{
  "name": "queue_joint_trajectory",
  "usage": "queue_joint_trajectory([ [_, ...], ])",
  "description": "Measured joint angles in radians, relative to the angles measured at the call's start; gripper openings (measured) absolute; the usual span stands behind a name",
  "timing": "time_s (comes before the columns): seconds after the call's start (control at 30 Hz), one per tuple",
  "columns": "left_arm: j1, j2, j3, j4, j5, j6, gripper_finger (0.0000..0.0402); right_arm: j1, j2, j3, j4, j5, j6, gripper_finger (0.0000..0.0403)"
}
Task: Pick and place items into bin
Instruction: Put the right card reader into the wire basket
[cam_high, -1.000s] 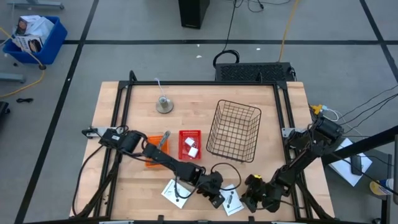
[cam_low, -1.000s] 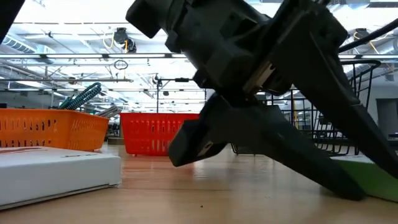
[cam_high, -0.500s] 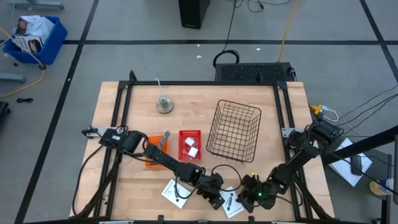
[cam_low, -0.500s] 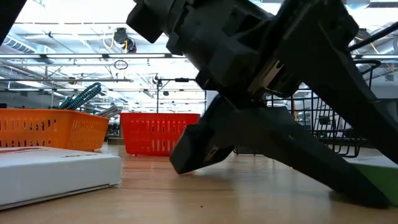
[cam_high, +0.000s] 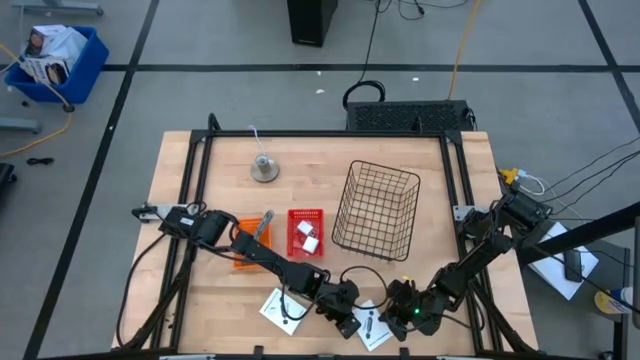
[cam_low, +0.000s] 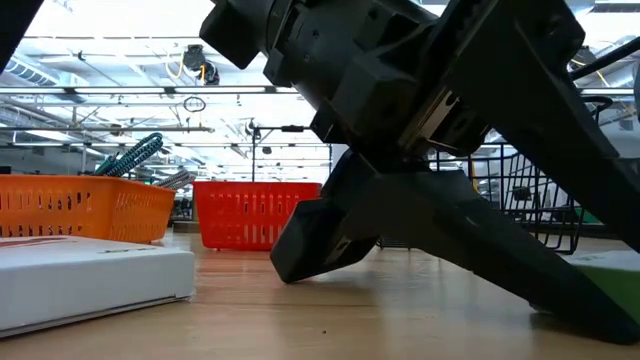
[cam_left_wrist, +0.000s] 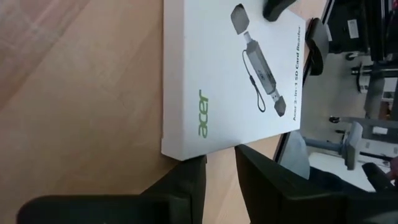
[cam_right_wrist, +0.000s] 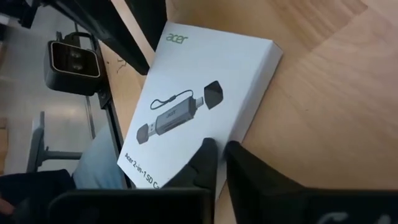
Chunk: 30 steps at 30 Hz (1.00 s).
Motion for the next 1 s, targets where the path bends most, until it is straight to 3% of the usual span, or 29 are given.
queue_joint_trajectory([
  [0.33,0.002,-0.007,0.000,-0.001,0.025,0.033,0.0097,0.018,0.002,0.000,-0.002,0.039,-0.008,0.0001],
  [0.47,0.000,-0.037,-0.004,-0.026,0.020,0.115,0.0097,0.034,-0.006,0.000,-0.009,0.065,-0.005,0.0000],
  [0.73,0.001,-0.145,-0.002,-0.140,-0.053,0.194,0.0097,0.058,-0.066,0.001,-0.054,0.125,-0.024,0.0002],
  [0.93,-0.004,-0.212,0.000,-0.195,-0.181,0.246,0.0097,0.058,-0.074,0.002,-0.042,0.171,-0.059,0.0002],
  [1.0,-0.001,-0.220,0.000,-0.196,-0.173,0.258,0.0097,0.057,-0.074,0.002,-0.028,0.177,-0.079,0.0002],
])
